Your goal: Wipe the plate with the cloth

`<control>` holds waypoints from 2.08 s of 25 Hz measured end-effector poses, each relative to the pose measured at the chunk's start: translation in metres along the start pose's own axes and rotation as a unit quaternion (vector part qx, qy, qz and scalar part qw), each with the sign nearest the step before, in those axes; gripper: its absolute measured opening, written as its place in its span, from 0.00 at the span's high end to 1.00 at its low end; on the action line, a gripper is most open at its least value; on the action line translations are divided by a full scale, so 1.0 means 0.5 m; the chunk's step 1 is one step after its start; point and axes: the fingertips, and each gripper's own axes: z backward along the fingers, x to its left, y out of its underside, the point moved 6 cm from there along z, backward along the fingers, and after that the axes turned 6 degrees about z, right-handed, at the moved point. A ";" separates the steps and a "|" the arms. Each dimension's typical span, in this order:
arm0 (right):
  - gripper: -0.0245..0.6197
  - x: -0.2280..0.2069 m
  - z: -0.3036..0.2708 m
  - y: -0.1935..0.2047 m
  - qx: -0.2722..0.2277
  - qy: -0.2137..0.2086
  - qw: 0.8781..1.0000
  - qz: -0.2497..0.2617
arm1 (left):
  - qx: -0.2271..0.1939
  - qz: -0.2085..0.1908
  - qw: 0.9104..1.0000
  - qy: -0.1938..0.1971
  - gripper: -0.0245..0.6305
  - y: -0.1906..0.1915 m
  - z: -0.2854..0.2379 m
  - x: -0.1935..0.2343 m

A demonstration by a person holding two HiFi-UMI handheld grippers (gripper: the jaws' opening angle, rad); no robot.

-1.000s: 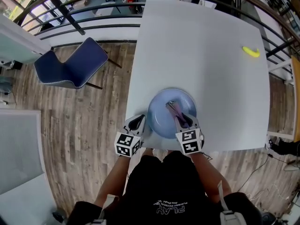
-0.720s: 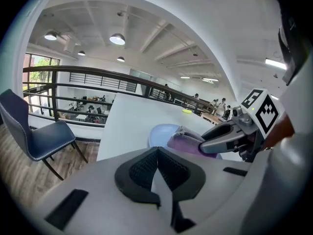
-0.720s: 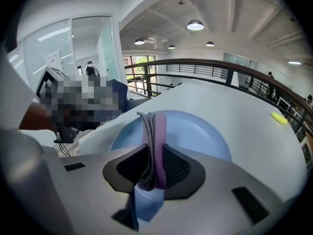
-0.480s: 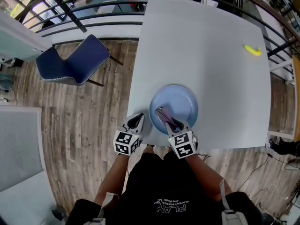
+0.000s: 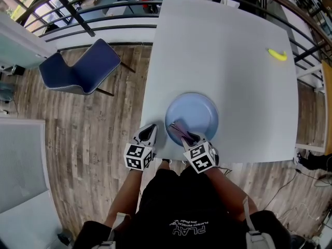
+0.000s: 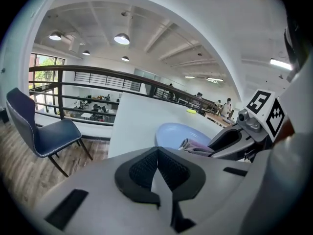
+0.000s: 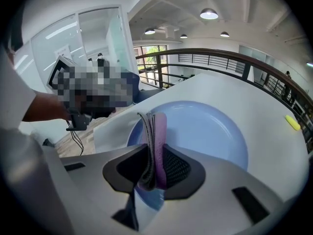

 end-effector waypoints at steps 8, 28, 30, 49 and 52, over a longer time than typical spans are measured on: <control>0.80 -0.052 0.011 0.030 0.009 0.029 0.999 -0.019 | 0.004 -0.012 1.000 0.005 0.94 0.001 0.000 -0.011; 0.80 -0.195 0.040 0.053 0.011 0.102 0.994 -0.048 | 0.028 -0.050 0.998 -0.002 0.94 -0.015 -0.039 -0.055; 0.80 -0.206 0.041 0.054 0.009 0.106 0.993 -0.052 | 0.029 -0.050 0.998 -0.001 0.94 -0.017 -0.042 -0.058; 0.80 -0.248 0.055 0.036 -0.042 0.118 0.990 -0.059 | 0.015 -0.058 0.998 0.005 0.94 -0.040 -0.033 -0.076; 0.80 -0.241 0.079 0.020 -0.066 0.123 0.988 -0.061 | -0.001 -0.058 0.998 0.012 0.94 -0.060 -0.027 -0.087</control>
